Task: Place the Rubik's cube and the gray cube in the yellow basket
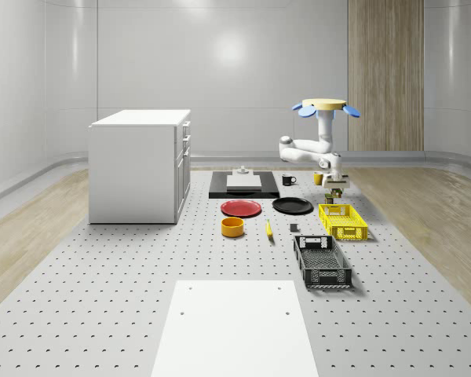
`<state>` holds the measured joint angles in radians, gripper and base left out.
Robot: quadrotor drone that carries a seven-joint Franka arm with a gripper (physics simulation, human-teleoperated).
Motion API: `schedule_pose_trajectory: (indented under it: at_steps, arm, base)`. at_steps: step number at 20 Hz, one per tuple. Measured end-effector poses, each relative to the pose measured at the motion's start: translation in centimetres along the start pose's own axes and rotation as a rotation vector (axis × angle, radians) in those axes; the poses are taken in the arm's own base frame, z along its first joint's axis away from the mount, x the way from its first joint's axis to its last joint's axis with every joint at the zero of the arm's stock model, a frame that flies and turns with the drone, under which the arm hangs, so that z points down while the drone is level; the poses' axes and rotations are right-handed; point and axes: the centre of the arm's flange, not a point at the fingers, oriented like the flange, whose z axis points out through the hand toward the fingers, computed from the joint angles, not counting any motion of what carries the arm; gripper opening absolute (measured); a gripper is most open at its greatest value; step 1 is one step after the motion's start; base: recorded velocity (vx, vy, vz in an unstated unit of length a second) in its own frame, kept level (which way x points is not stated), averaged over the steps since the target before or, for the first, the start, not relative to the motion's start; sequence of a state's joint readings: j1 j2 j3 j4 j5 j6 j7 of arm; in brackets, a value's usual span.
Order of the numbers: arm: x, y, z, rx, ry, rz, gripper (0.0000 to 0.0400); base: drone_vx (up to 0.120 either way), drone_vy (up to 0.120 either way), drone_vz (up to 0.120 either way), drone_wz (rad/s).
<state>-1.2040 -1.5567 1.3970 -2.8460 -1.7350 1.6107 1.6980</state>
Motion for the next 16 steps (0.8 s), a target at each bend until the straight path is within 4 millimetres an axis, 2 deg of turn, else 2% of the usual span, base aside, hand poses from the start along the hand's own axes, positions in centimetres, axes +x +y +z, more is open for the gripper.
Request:
schedule_pose_trajectory:
  at_steps: [1, 5, 16]
  arm:
    - [0.00, 0.00, 0.00, 0.000, 0.000, 0.000, 0.0322]
    - [0.00, 0.00, 0.00, 0.000, 0.000, 0.000, 0.0322]
    - [0.00, 0.00, 0.00, 0.000, 0.000, 0.000, 0.0322]
  base:
    - [0.120, 0.000, 0.000, 0.000]
    - [0.120, -0.110, 0.000, 0.000]
    - [0.116, 0.000, -0.007, 0.000]
